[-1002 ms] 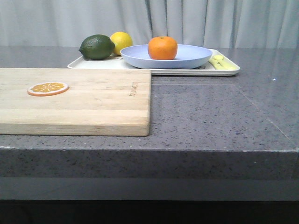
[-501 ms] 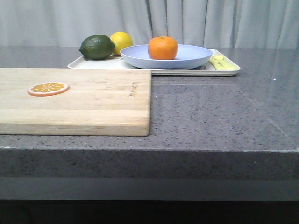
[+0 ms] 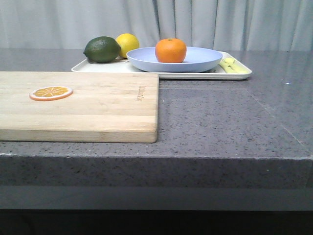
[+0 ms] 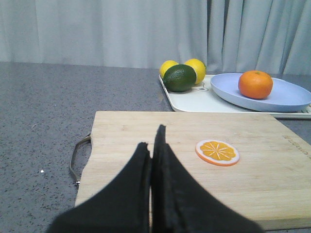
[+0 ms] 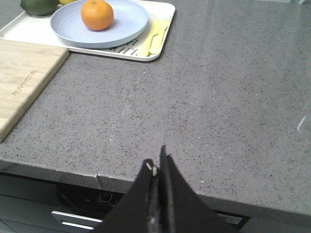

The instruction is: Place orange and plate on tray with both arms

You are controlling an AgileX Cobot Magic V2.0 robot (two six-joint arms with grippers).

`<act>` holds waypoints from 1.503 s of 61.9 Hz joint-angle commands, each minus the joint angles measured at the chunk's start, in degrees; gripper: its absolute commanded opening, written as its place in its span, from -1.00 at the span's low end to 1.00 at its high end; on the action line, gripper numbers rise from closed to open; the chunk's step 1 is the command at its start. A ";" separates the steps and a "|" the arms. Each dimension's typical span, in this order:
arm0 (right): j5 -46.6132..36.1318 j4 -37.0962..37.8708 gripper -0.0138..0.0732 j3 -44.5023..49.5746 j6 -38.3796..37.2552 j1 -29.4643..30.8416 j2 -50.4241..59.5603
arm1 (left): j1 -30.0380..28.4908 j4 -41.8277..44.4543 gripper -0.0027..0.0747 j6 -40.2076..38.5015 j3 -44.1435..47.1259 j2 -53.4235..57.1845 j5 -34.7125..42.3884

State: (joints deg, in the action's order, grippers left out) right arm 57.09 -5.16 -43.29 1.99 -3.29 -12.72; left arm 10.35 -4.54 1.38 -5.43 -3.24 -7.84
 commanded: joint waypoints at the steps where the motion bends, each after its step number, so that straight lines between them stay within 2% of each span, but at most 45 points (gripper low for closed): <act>1: -4.17 0.58 -0.84 -1.35 -0.05 0.10 -0.78 | -0.40 -0.32 -0.98 -1.00 1.96 1.39 10.46; 12: -4.17 0.58 -0.84 -1.35 -0.05 0.10 -0.78 | -4.16 7.20 -0.98 -12.40 6.28 4.38 11.02; 25: -4.17 0.58 -0.84 -1.35 -0.05 0.10 -0.78 | -7.19 7.31 -0.98 -12.43 7.43 4.64 12.21; 46: -4.17 0.58 -0.84 -1.35 -0.05 0.10 -0.78 | -7.21 10.59 -0.98 -11.77 7.43 4.64 12.21; 59: -4.17 0.58 -0.84 -1.35 -0.05 0.10 -0.78 | -7.21 10.21 -0.98 -8.89 7.43 4.64 12.09; 93: -4.17 0.58 -0.84 -1.35 -0.05 0.10 -0.78 | -7.21 8.86 -0.98 -8.49 7.43 4.64 10.81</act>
State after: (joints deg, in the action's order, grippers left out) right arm 57.09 -5.16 -43.29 1.99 -3.29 -12.72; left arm 3.21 4.86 -7.46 0.42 0.24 -0.85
